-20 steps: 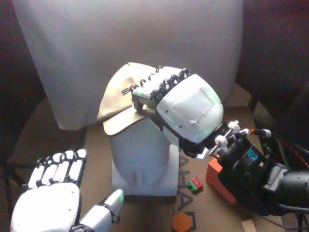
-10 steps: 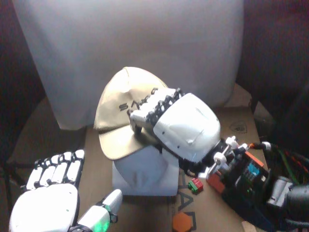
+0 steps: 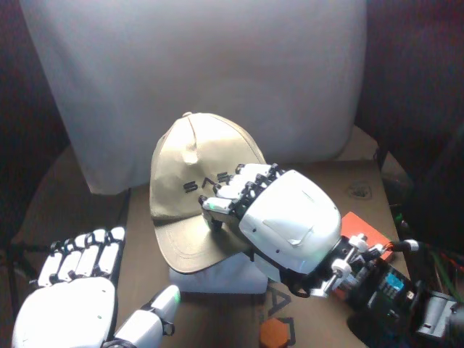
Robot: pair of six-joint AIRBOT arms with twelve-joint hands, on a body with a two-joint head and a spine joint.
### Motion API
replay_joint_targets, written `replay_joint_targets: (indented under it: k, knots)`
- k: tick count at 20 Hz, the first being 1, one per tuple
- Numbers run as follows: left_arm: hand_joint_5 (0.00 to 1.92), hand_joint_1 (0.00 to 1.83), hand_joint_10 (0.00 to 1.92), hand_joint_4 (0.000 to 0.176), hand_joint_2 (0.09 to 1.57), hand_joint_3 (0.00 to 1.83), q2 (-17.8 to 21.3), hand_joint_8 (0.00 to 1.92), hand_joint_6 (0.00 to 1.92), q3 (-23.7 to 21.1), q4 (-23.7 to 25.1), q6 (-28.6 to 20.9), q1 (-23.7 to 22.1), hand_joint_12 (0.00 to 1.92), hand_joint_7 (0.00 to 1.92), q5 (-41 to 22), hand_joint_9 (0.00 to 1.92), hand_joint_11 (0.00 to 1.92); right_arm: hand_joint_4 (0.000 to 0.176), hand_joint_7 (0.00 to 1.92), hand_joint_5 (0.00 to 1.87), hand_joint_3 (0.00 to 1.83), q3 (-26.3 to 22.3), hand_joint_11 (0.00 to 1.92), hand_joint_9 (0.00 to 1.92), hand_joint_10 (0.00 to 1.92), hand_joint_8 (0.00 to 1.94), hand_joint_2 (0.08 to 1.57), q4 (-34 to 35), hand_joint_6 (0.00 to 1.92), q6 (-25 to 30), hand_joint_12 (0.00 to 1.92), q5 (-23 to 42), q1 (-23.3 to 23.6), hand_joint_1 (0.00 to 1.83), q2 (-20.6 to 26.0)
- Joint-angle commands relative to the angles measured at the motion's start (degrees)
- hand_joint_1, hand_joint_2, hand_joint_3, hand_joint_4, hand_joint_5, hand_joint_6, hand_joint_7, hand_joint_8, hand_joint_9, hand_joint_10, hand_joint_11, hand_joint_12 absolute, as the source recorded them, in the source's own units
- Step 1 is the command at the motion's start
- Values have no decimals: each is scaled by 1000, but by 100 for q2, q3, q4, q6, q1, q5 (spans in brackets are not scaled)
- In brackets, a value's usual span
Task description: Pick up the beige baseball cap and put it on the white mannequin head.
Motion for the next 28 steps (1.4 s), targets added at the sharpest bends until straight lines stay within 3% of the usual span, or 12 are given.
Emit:
replay_joint_targets:
  k: [1,6,22,24,26,27,28]
  knots:
    - [80,0,1,0,1147,0,-18,2,3,36,347,-36,-15,471,71,-586,102,0,0,1011,906,0,10,813,888,1361,933,1122,172,913,-51,1401,134,-110,1374,69]
    - [50,0,2,0,1147,0,-32,1,1,28,347,-47,-7,419,43,-591,78,0,0,1019,894,0,-200,813,880,1363,931,1123,251,926,21,1402,-5,-417,1373,235]
    - [45,0,0,0,1145,1,-61,2,0,30,265,-199,60,385,40,-659,60,0,0,1029,910,0,5,794,878,1350,917,1119,932,919,36,1377,-396,-79,1374,39]
    - [44,0,0,0,1150,3,-64,2,0,28,265,-204,78,384,40,-659,59,0,0,1001,861,1,-30,814,897,1339,942,1127,933,986,50,1366,-460,-116,1371,52]
    - [44,0,0,0,1155,5,-72,1,0,31,265,-221,87,383,41,-659,59,0,0,891,793,4,-66,762,828,1413,1096,1166,932,1116,56,1363,-468,-145,1359,68]
    - [44,0,0,0,1155,5,-80,2,0,34,265,-223,88,383,41,-659,59,0,0,877,741,0,-70,676,687,1075,1233,1201,932,1230,71,1360,-437,-146,1216,70]
    - [44,0,0,0,1155,5,-87,2,0,35,265,-223,89,383,41,-659,59,0,0,736,645,0,-69,563,626,821,662,1137,932,596,72,1358,-424,-138,1124,70]
